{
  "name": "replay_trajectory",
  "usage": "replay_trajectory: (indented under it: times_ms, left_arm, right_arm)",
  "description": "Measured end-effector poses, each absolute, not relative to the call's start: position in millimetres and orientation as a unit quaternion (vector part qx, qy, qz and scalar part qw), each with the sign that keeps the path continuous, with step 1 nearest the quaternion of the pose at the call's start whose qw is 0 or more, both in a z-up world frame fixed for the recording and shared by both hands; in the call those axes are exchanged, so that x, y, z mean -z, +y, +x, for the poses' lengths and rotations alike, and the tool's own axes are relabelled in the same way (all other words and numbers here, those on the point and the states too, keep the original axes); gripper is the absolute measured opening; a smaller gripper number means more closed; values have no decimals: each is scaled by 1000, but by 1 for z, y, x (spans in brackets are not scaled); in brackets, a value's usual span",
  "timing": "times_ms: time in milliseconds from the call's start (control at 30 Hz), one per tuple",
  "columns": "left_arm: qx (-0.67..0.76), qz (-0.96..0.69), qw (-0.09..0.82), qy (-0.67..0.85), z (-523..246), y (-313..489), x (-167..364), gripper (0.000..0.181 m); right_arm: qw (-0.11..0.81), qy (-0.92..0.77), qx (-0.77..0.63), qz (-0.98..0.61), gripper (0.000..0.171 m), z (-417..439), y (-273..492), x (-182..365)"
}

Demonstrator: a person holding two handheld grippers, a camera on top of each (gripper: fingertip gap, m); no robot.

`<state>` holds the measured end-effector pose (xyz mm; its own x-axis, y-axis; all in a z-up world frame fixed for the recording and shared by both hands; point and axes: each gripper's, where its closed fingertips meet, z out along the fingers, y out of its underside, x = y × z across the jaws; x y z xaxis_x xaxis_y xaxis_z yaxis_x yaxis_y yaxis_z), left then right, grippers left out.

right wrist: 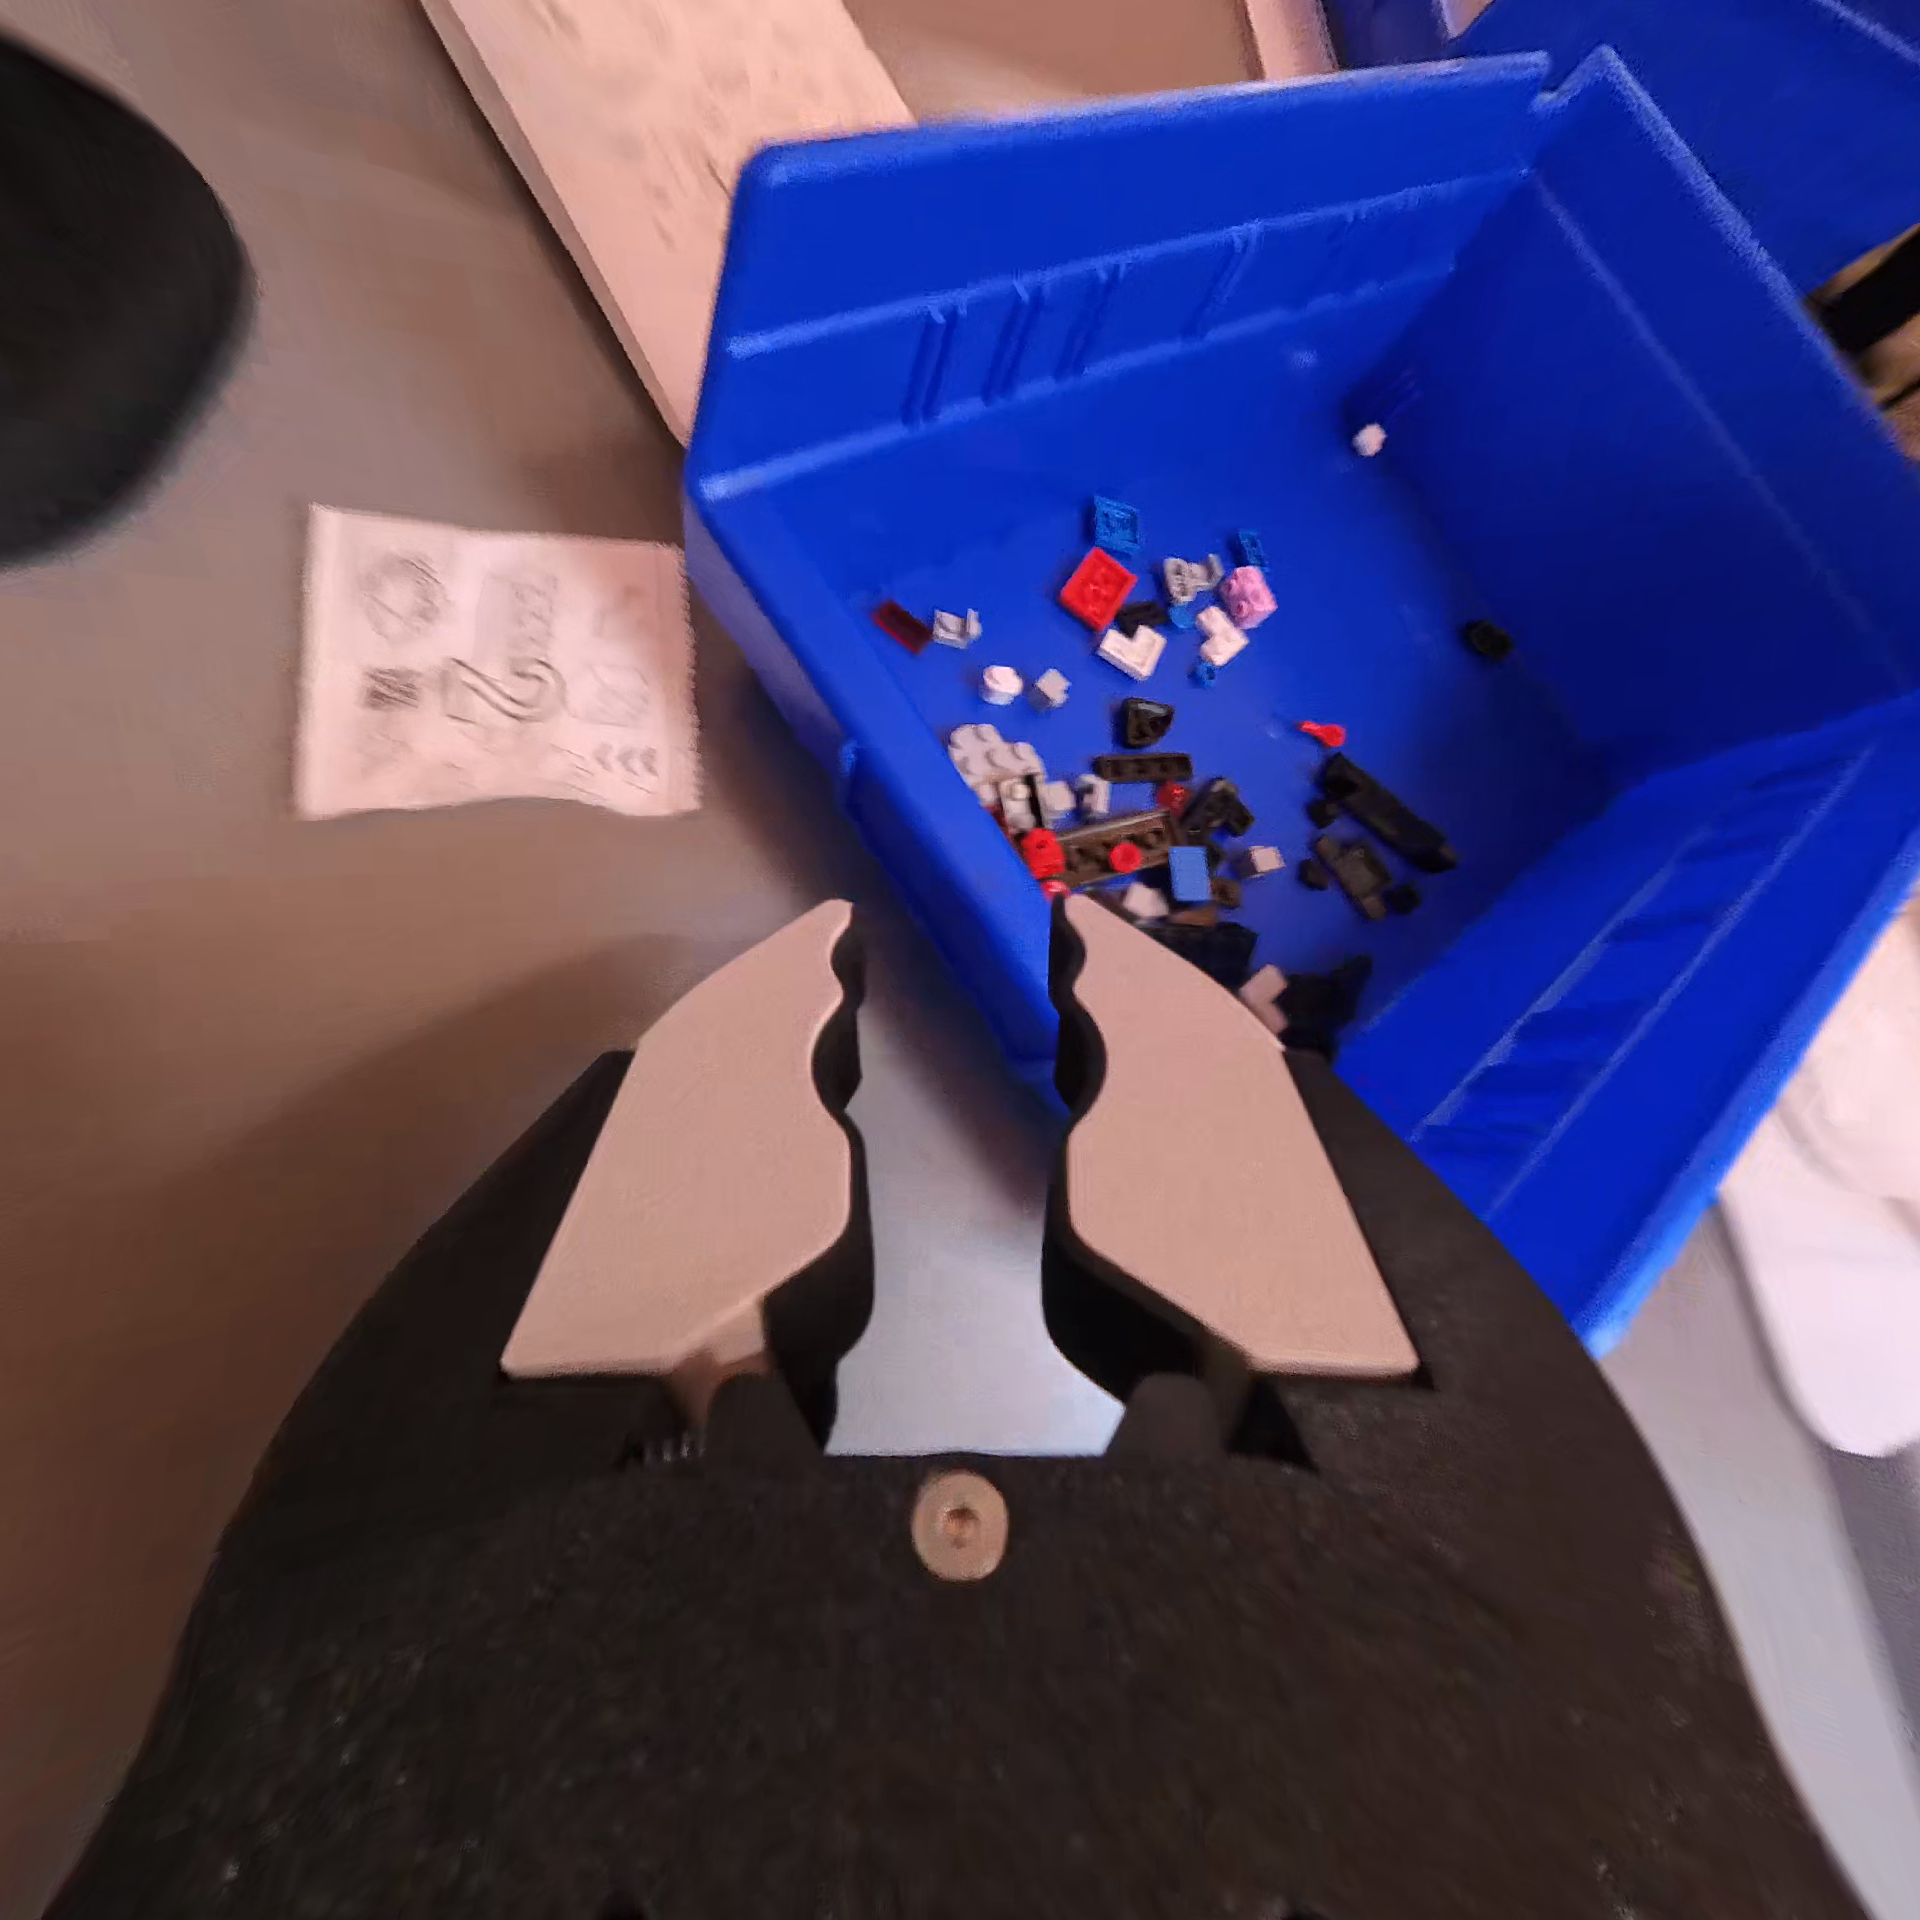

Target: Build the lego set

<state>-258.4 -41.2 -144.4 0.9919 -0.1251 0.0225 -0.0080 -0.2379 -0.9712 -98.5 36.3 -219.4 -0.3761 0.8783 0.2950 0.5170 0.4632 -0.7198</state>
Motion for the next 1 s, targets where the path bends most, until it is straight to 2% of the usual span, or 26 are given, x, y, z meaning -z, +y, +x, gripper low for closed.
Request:
replay_trajectory:
  times_ms: [167,300,367,533,633,700,767,867,933,967,1000]
  left_arm:
    - [209,-837,495,103,-206,-59,188,18]
    - [220,-878,375,201,-159,-72,236,33]
    - [208,-883,356,223,-149,-69,246,43]
    - [209,-882,356,226,-135,-56,253,48]
    - [171,-904,312,238,-135,-57,275,70]
    - [169,-899,310,259,-128,-59,276,74]
    - [161,-898,308,269,-127,-60,277,71]
    - [130,-898,308,285,-133,-60,279,52]
    - [126,-897,310,289,-135,-61,279,46]
    - [125,-896,312,290,-135,-61,279,40]
    - [124,-894,314,295,-136,-62,278,25]
  right_arm:
    - [273,-773,-327,-469,39,-72,14,234]
    - [290,-773,-317,-467,39,-67,15,245]
    - [300,-761,-323,-475,40,-71,22,238]
    - [340,-747,-309,-480,45,-85,43,218]
    - [351,-739,-316,-479,44,-93,49,209]
    - [356,-736,-316,-481,44,-96,52,207]
    - [361,-735,-312,-482,44,-96,55,208]
    - [363,-731,-307,-490,44,-93,62,211]
    - [365,-725,-308,-497,42,-91,67,211]
    - [365,-722,-307,-501,42,-90,70,211]
    - [367,-719,-308,-504,41,-89,73,211]
